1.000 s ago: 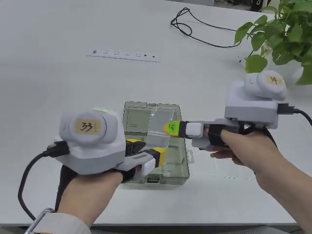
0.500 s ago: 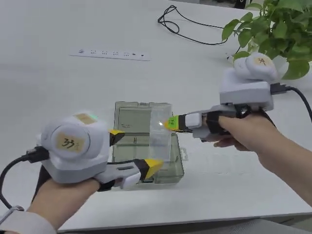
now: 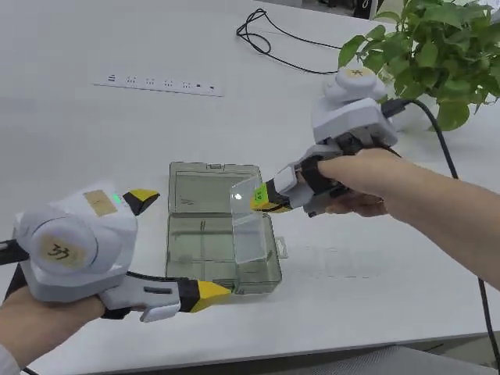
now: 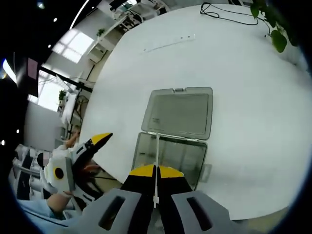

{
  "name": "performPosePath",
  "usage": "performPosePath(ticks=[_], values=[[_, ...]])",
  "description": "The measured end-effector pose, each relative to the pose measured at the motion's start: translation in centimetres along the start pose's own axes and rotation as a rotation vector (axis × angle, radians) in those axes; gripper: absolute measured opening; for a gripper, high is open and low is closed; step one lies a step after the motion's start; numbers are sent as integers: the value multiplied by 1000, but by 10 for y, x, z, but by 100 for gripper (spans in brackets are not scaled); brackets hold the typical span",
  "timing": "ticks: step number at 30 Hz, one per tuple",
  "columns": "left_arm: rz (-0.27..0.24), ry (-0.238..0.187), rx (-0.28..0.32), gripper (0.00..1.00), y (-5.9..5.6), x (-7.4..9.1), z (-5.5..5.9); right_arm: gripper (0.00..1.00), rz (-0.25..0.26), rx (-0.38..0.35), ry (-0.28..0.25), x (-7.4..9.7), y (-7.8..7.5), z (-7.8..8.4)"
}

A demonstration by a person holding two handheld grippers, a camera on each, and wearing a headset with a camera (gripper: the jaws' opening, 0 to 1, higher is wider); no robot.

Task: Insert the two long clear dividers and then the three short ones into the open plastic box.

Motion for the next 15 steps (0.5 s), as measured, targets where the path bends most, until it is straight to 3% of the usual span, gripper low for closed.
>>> performPosePath(ticks=[4,9,15], values=[[7,-1,-25,100,0,1,2,1,20,-44,44,-3,-6,-7],[13,-3,-22,100,-1,0,4,1,84,-68,111,-10,-12,0],[31,3,-25,99,-8,-4,9,1,132,-98,162,-18,-24,-3]])
Point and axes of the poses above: the centre of the closed fingertips' face, and the gripper's own axes: x roughly backward along the fingers, y roughly to its left, z roughly out of its underside, the point moved 2 cm from there along x, roughly backward along the fingers, and after that the axes turned 15 degrees about y, right-handed, at the moved point
